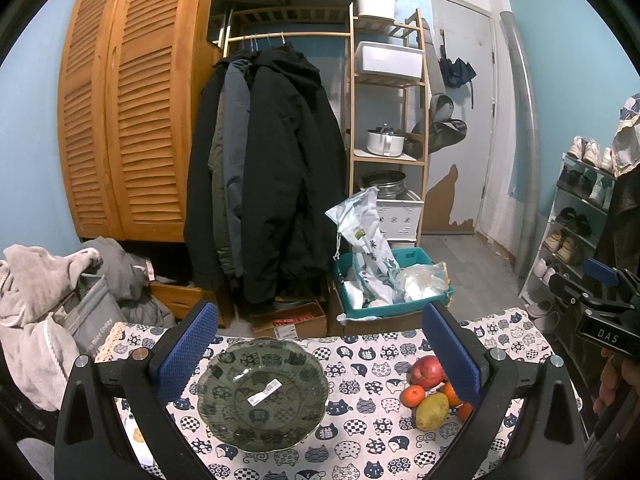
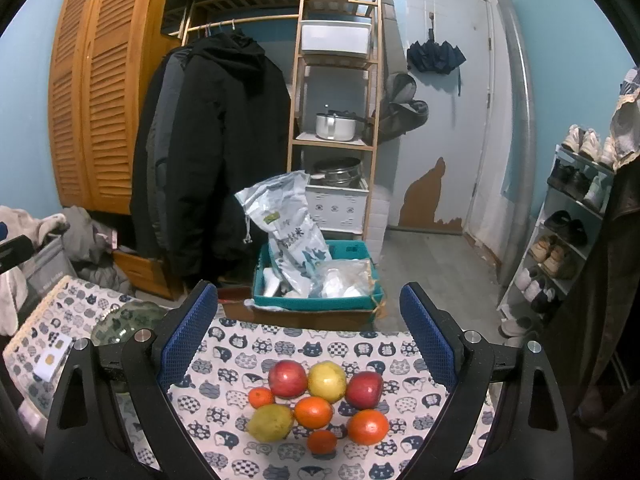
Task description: Organize fruits
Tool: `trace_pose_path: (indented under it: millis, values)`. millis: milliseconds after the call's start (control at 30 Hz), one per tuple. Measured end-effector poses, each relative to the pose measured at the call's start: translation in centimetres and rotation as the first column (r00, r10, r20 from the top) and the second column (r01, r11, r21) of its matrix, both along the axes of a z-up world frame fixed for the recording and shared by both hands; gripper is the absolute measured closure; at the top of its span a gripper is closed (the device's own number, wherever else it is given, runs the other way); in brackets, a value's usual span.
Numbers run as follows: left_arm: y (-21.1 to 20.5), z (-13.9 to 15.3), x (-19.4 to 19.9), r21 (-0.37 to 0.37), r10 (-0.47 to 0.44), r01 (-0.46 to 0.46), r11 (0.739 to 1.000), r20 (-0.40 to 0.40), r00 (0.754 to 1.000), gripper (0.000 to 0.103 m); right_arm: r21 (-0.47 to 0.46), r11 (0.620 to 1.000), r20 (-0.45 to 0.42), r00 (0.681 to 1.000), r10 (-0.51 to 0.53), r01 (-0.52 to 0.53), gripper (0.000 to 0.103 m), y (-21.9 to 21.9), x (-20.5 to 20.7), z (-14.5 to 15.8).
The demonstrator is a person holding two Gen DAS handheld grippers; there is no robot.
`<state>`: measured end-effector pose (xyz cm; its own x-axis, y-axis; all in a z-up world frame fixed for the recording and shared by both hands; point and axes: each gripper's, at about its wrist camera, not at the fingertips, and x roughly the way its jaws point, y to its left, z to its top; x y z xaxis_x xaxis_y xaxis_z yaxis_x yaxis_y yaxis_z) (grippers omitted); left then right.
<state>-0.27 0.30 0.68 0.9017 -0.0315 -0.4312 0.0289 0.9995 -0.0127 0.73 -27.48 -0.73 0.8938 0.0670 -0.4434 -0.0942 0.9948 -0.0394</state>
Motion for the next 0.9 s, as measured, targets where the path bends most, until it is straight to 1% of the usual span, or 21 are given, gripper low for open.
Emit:
trace_pose_path:
  millis: [167,200,300,467,533,567,700,867,900]
  values:
    - [-1.3,-0.1,0.0,0.001,-0.005,0.005,1.0,0.0,1.0,0.0,-0.003,1.0,-0.003,1.0,-0.007,0.007,0.012,-0.6,0.0,-0.3]
    - [-2.0,-0.1,0.0,0.003,-0.009,0.009,1.0,-0.002,1.0,0.0,-0.004,1.0,-0.003,1.0,-0.01,0.01,0.012,-1.3,0.1,0.2]
    - [-2.6,-0.3,0.0,0.003,-0.015,0.015,1.0,-0.003,1.0,0.0,-0.005,1.0,-0.007,1.0,-0.019,0.019,0.012,-2.0,0.1,0.1]
    - [-3.3,-0.8,0.4,0.007,-0.034,0.034,0.999,-0.011,0.999,0.0,-0.015,0.999,-0.016,0.999,-0.032,0.031,0.012,-2.1,0.0,-0.5]
    - [-4.4,-1.6,0.8,0.012,-0.049,0.05,0.999,-0.026,0.998,0.0,-0.016,0.999,-0.028,0.999,-0.037,0.036,0.012,-2.5,0.2,-0.8]
    - [-4.1,-1.6,0.8,0.011,-0.049,0.049,0.999,-0.025,0.999,0.0,-0.019,0.999,-0.034,0.999,-0.041,0.041,0.012,-2.8,0.3,-1.0]
    - [-5.4,-3.1,1.7,0.017,-0.07,0.071,0.997,-0.053,0.996,0.0,-0.034,0.998,-0.063,0.996,-0.056,0.053,0.012,-3.6,0.6,-2.1]
    - [-6.1,-5.1,2.9,0.02,-0.093,0.095,0.995,-0.107,0.99,0.0,-0.046,0.997,-0.125,0.99,-0.072,0.067,0.012,-4.8,1.2,-3.9]
    - [-6.7,-6.1,3.4,0.025,-0.104,0.108,0.994,-0.131,0.986,0.0,-0.046,0.997,-0.135,0.988,-0.075,0.069,0.012,-5.0,1.3,-4.2]
